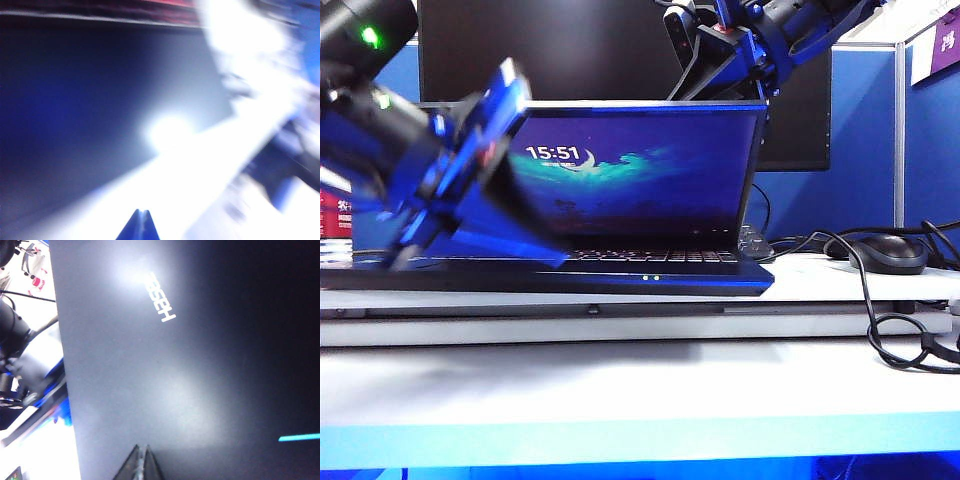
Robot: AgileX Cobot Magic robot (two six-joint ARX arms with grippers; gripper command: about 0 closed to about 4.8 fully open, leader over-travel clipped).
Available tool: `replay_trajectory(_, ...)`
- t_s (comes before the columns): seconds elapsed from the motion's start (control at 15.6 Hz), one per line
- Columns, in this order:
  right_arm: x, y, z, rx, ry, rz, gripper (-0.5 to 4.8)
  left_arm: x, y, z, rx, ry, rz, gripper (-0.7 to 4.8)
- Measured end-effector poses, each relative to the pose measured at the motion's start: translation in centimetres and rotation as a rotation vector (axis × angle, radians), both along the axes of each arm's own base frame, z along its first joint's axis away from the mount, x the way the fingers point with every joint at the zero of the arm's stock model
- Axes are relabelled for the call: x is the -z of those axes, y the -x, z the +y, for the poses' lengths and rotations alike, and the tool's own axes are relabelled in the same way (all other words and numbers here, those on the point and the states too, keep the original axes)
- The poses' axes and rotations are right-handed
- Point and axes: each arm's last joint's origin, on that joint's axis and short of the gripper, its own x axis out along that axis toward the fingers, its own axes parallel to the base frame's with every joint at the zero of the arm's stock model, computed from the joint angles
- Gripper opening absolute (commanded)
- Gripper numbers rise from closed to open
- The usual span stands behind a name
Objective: Close the lid of the black laptop.
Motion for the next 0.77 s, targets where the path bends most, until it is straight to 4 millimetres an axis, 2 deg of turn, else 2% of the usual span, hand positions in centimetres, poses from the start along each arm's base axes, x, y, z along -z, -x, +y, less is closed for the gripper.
replay_trajectory(0.32, -0.1, -0.2, 0.1, 0.004, -0.007, -0.017, -0.05, -0.8, 1.3, -0.5, 0.455, 0.273, 0.113, -0.03)
replay_trajectory(0.51, -0.1, -0.2, 0.1, 0.004, -0.007, -0.017, -0.05, -2.6, 1.3, -0.7, 0.580, 0.393, 0.066, -0.03)
replay_trajectory(0.58, -0.1, -0.2, 0.1, 0.004, -0.007, -0.017, -0.05, -3.9, 1.3, -0.7, 0.607, 0.435, 0.009, -0.04)
replay_trajectory(0.77, -0.1, -0.2, 0.1, 0.004, -0.007, -0.017, -0.05, -9.7, 1.9, -0.3, 0.635, 0.606, -0.251, -0.04)
